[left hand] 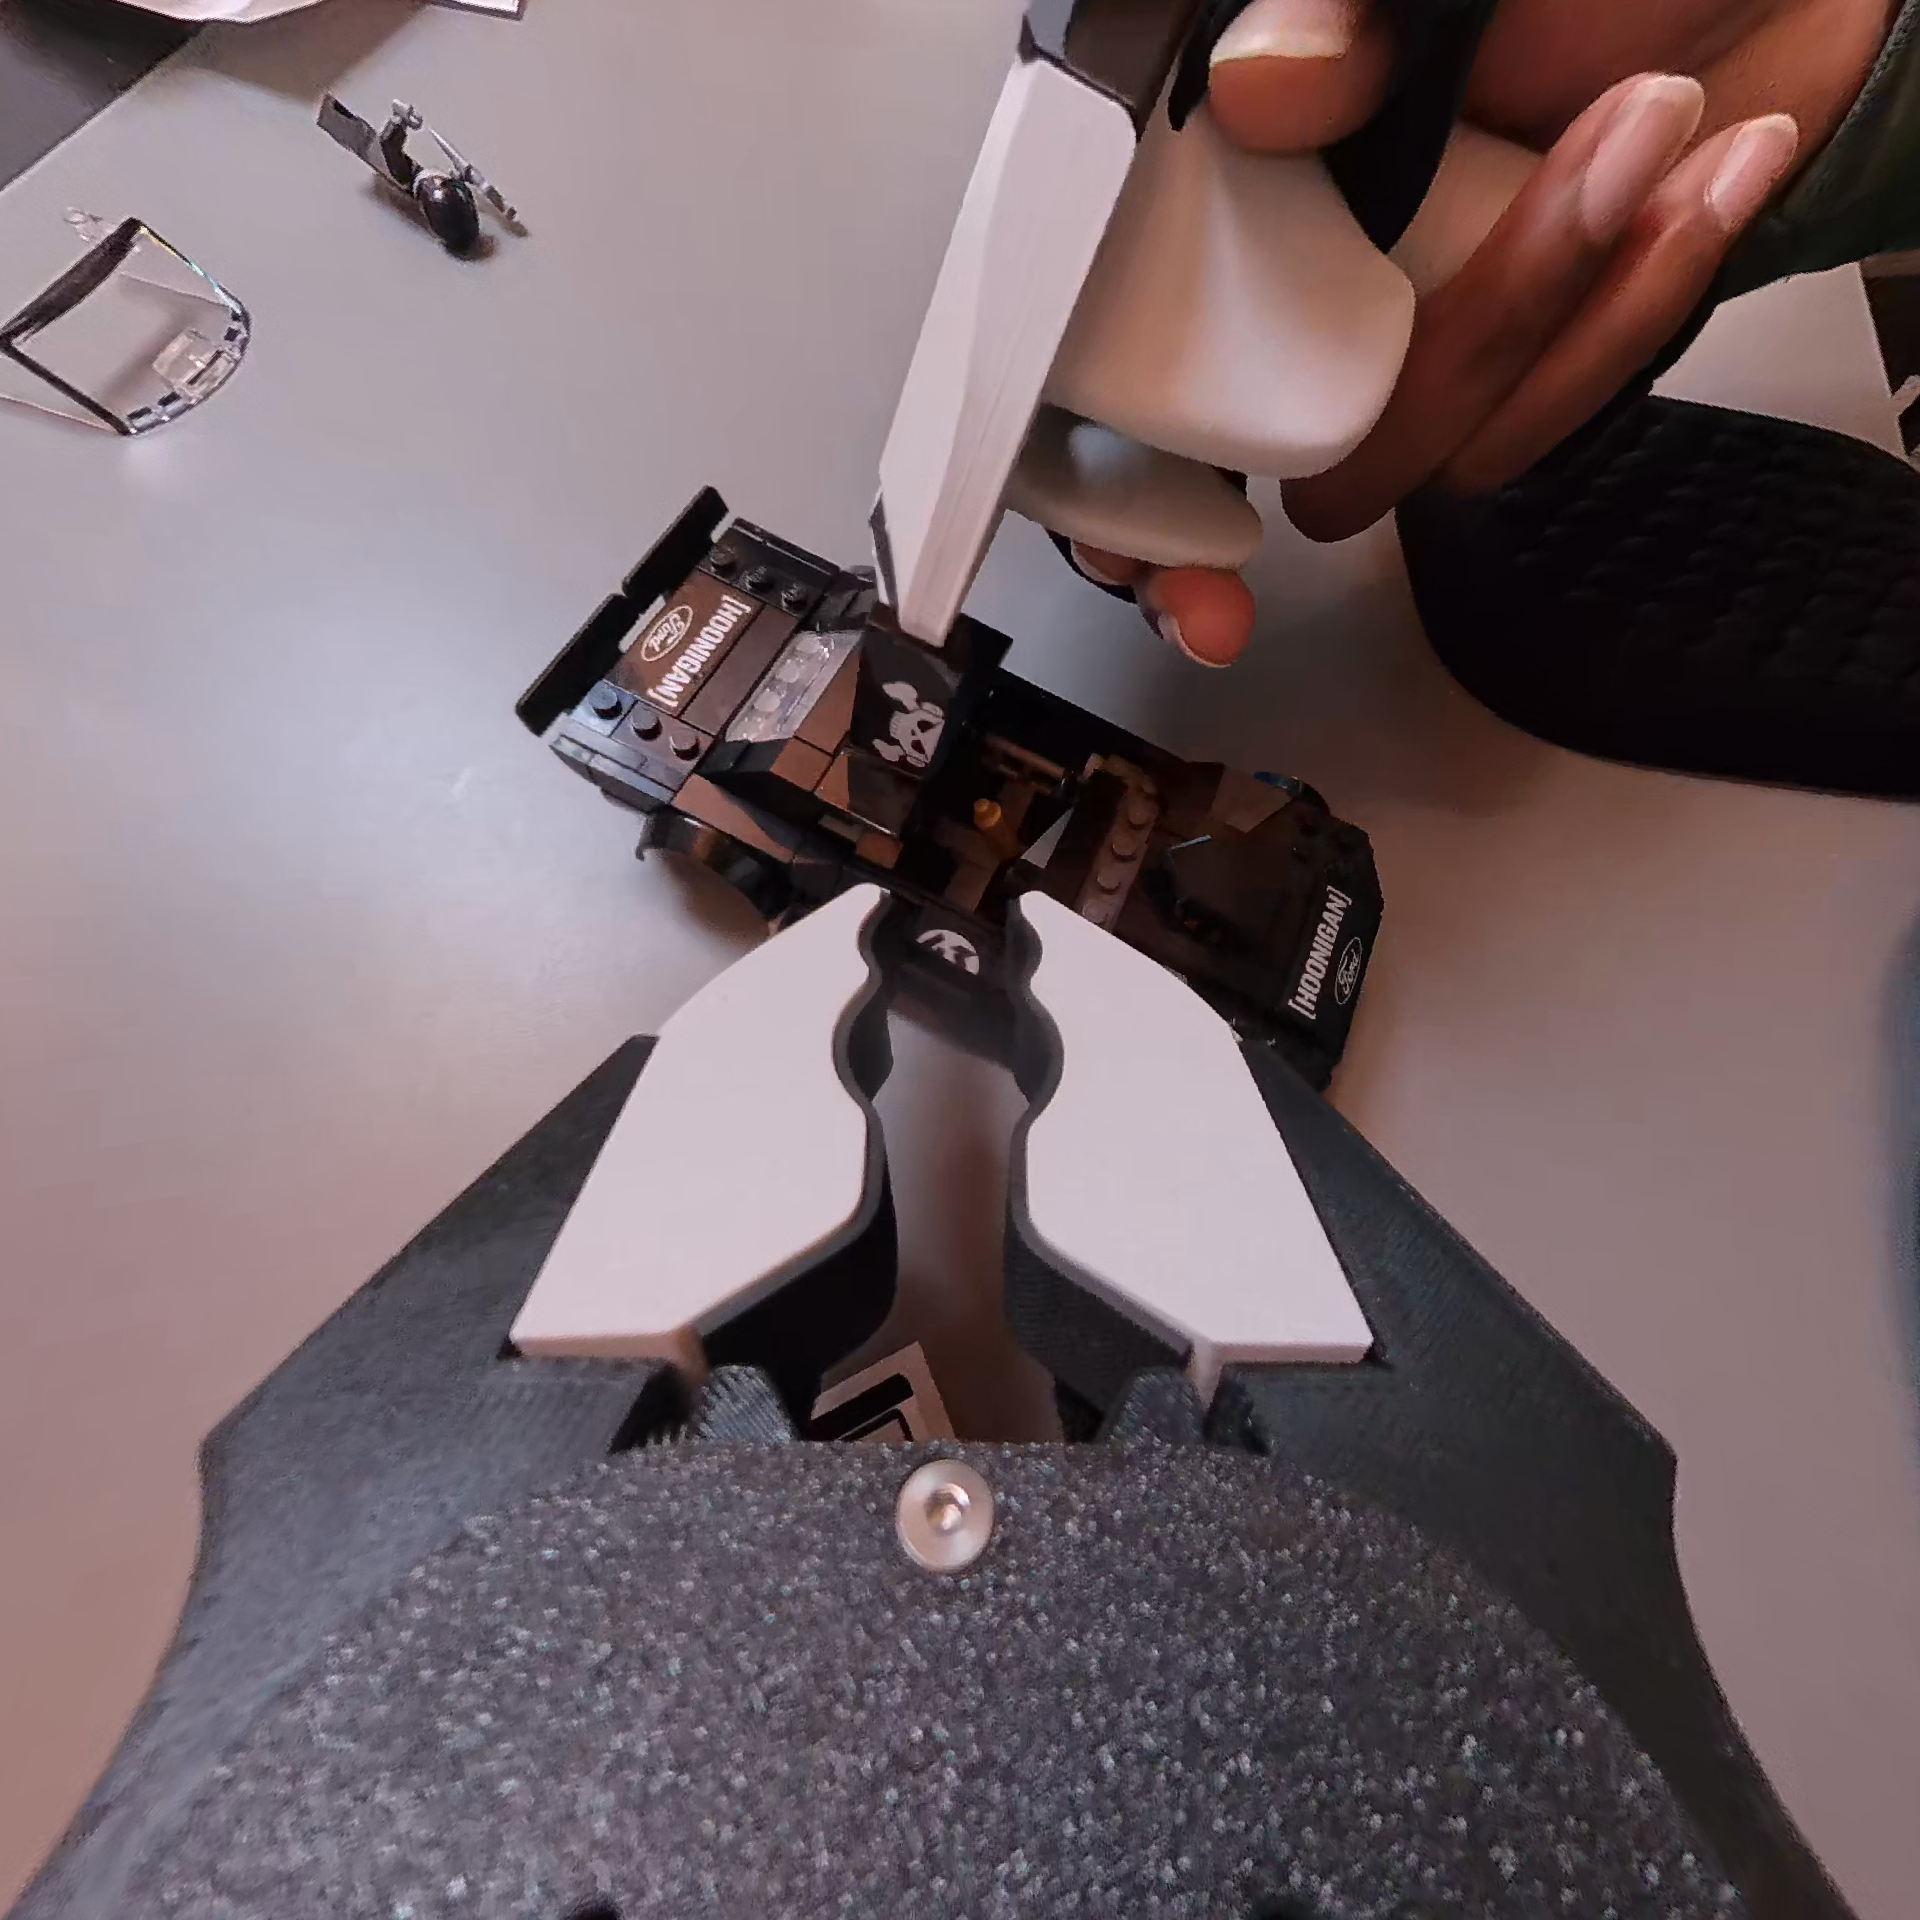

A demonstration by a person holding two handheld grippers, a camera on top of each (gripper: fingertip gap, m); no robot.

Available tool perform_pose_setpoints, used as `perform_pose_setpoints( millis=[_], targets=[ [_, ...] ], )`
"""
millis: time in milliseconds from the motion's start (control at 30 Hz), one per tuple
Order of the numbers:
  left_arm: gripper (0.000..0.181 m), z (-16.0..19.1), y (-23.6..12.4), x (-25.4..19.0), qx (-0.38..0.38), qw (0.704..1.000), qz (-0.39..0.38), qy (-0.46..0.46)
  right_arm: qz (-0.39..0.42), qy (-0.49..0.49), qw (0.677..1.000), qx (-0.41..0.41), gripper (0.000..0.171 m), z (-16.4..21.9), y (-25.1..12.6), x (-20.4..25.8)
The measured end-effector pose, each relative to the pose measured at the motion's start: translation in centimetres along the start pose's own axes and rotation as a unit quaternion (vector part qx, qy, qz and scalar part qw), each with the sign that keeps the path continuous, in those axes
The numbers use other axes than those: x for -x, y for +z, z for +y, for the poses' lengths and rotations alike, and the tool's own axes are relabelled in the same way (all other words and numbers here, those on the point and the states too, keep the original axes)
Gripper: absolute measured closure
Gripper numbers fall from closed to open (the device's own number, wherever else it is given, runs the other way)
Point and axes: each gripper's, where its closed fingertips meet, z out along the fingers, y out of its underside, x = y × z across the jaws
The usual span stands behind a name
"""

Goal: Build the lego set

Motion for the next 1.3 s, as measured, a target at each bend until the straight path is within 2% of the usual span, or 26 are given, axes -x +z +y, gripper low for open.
perform_pose_setpoints(
  millis=[1300],
  targets=[
    [0.161, 0.0, 0.1, 0.1, 0.006, 1.000, 0.001, -0.019, -0.001, -0.030, 1.000, 0.000, 0.171, 0.1, 1.9, 0.4]
  ],
)
